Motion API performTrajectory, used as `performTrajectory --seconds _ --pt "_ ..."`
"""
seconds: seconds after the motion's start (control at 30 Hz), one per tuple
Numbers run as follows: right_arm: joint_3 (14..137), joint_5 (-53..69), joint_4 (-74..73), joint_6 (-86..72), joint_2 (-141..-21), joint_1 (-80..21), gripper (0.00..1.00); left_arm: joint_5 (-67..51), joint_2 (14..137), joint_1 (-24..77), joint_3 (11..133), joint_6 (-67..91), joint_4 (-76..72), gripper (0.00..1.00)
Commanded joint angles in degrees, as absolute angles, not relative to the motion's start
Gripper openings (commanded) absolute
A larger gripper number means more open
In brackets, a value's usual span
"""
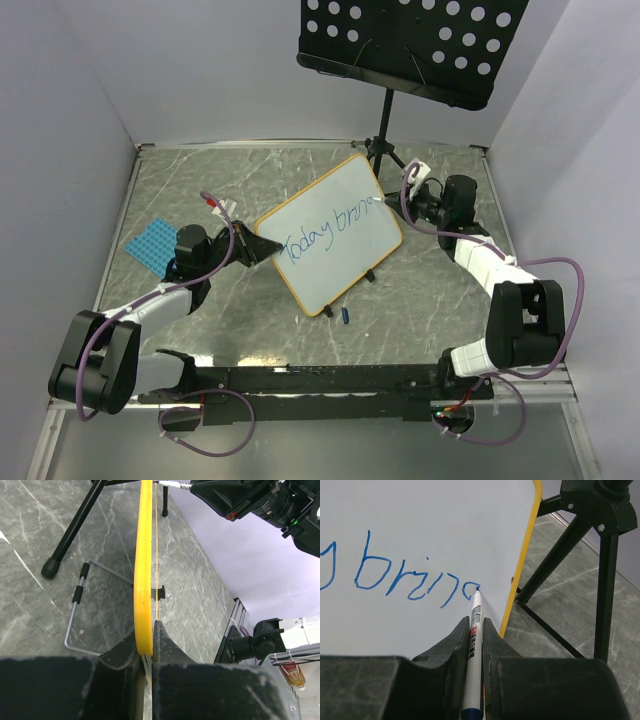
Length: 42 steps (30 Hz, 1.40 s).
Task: Write a sentence on the whiteboard
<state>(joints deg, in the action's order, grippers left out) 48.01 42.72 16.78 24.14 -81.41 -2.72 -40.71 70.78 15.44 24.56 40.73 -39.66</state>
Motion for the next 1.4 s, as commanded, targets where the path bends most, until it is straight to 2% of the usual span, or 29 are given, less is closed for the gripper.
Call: performTrajectory --seconds 0.0,0.67,1.17,1.37 --pt "47.82 42.89 15.29 26.8 -80.95 -2.29 0.0 -46.05 71.98 16.7 23.29 34.8 -36.56 0.01" --pt "41.22 45.35 9.67 31.2 -75.32 -2.37 0.0 -46.05 71.72 16.7 23.12 35.16 -37.09 0.01" --pt "45.44 47.28 7.21 26.72 -73.57 -5.27 0.0 -45.97 71.98 16.61 22.94 35.16 -37.18 0.01" --pt "47.46 48.69 6.07 24.08 -68.91 -5.27 0.0 -45.97 72.25 16.61 22.85 34.98 -37.27 0.01"
